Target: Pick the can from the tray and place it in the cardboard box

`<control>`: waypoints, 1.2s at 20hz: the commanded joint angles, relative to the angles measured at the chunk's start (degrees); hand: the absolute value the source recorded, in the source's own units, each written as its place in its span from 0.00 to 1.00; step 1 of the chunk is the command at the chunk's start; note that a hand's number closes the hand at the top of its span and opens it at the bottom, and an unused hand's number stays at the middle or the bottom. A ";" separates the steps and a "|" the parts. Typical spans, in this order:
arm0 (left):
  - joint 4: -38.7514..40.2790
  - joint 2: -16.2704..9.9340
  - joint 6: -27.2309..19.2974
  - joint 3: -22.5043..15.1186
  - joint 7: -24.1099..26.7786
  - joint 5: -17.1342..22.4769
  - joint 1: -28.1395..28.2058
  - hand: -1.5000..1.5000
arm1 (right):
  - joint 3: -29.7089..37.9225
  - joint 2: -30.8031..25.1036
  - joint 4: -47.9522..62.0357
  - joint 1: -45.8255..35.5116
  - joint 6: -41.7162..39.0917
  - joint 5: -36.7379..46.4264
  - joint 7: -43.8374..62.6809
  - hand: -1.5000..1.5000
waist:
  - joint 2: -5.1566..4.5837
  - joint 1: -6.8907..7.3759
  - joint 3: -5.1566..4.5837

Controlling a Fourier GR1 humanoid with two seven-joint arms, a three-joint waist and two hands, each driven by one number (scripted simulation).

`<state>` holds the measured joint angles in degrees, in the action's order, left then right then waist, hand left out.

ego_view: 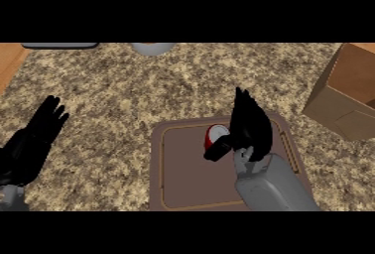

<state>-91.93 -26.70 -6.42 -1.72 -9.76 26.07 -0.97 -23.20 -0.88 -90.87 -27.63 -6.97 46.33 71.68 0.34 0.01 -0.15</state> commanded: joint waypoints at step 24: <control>0.03 2.42 1.13 0.41 0.54 -2.19 0.89 0.50 | -1.63 0.84 12.44 -3.69 1.29 -5.17 13.57 0.00 | -0.24 0.79 0.03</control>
<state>-93.12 -24.98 -5.89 -1.28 -10.50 24.36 -0.31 -22.37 -0.70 -81.58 -29.71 -6.16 41.63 71.95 0.59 0.49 -0.18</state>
